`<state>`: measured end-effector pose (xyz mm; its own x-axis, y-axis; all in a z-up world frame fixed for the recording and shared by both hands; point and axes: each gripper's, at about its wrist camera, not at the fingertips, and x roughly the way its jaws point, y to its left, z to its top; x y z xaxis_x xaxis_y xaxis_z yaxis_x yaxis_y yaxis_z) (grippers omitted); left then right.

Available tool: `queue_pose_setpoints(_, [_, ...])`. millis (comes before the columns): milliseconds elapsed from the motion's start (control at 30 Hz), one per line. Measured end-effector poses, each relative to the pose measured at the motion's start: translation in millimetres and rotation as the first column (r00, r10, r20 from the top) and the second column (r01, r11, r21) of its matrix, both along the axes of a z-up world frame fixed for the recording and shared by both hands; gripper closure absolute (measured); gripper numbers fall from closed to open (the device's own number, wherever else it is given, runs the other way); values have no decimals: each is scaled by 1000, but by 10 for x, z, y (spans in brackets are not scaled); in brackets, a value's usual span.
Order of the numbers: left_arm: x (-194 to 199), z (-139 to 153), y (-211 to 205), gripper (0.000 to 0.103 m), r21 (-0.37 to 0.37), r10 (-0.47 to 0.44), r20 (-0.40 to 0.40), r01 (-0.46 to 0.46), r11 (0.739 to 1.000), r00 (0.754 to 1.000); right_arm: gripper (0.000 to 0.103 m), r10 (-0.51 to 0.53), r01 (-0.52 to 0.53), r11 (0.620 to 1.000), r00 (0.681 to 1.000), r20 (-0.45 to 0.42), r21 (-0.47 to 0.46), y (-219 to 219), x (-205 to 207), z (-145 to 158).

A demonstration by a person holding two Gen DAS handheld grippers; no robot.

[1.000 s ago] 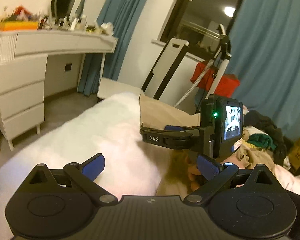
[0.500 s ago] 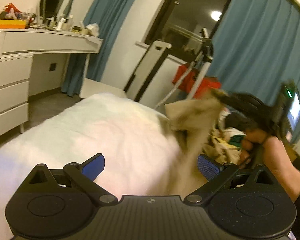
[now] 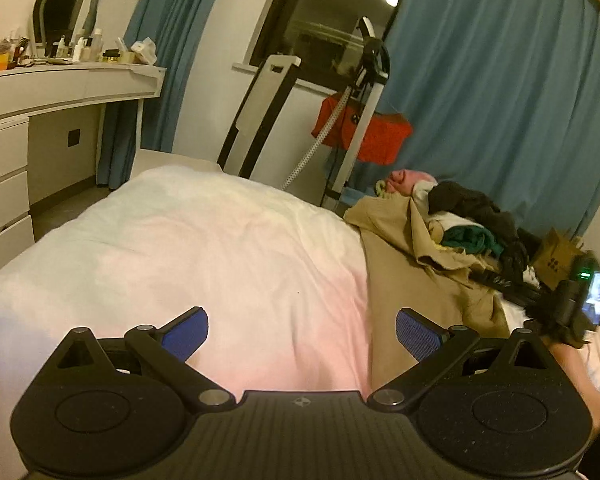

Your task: Fold clothes

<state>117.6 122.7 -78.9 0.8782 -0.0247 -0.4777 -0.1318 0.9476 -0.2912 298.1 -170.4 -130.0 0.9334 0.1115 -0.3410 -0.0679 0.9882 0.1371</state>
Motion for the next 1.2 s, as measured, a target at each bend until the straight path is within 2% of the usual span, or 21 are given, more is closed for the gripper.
queue_pose_setpoints(33, [41, -8, 2, 2, 0, -1, -4, 1, 1000, 1000, 13, 20, -19, 999, 999, 42, -29, 38, -66, 44])
queue_pose_setpoints(133, [94, -56, -47, 2, 0, -7, -14, 7, 1000, 1000, 13, 144, -135, 986, 986, 90, -97, 207, -136, 147])
queue_pose_setpoints(267, [115, -85, -84, 2, 9, -11, -16, 12, 1000, 1000, 15, 324, -310, 925, 946, 31, -221, 567, 30, 177])
queue_pose_setpoints(367, [108, -94, -79, 2, 4, -5, -17, 5, 1000, 1000, 18, 394, -389, 872, 918, -45, -297, 824, 219, 122])
queue_pose_setpoints(400, [102, -102, -64, 2, 0, -2, -19, 2, 1000, 1000, 35, 414, -413, 850, 907, -69, -326, 905, 267, 109])
queue_pose_setpoints(433, [96, -110, -50, 2, -4, 1, -21, -1, 1000, 1000, 44, 413, -416, 848, 907, -83, -329, 926, 313, 117])
queue_pose_setpoints(467, [89, -123, -44, 2, -8, 6, -25, -6, 1000, 1000, 63, 406, -414, 851, 909, -94, -324, 931, 361, 131])
queue_pose_setpoints(500, [91, -137, -41, 2, -19, 8, -30, -9, 1000, 1000, 86, 399, -411, 854, 911, -104, -319, 936, 409, 145])
queue_pose_setpoints(533, [98, -145, -30, 2, -32, 7, -32, -8, 999, 999, 92, 392, -402, 871, 915, -94, -282, 882, 455, 185])
queue_pose_setpoints(600, [135, -164, -3, 2, -52, 8, -41, -10, 999, 999, 96, 369, -372, 909, 928, -52, -188, 748, 535, 276])
queue_pose_setpoints(667, [169, -185, 17, 2, -72, 6, -47, -9, 997, 999, 96, 293, -293, 949, 956, -18, -119, 600, 694, 331])
queue_pose_setpoints(733, [195, -200, 4, 2, -69, -1, -49, -3, 998, 999, 96, 206, -206, 977, 978, 8, -49, 449, 864, 381])
queue_pose_setpoints(800, [187, -181, -60, 2, -29, -13, -27, 12, 1000, 1000, 96, 105, -105, 994, 994, 14, 3, 299, 1053, 381])
queue_pose_setpoints(933, [184, -204, -168, 2, 32, -39, -9, 39, 999, 999, 96, -63, 68, 996, 995, -78, 59, 33, 1404, 91])
queue_pose_setpoints(1067, [287, -289, -196, 2, 85, -38, -36, 41, 996, 999, 96, -85, 96, 993, 985, -148, 69, -24, 1560, -134])
queue_pose_setpoints(1200, [340, -314, -201, 2, 113, -23, -37, 27, 993, 999, 90, -49, 54, 998, 994, -101, 40, 31, 1308, -40])
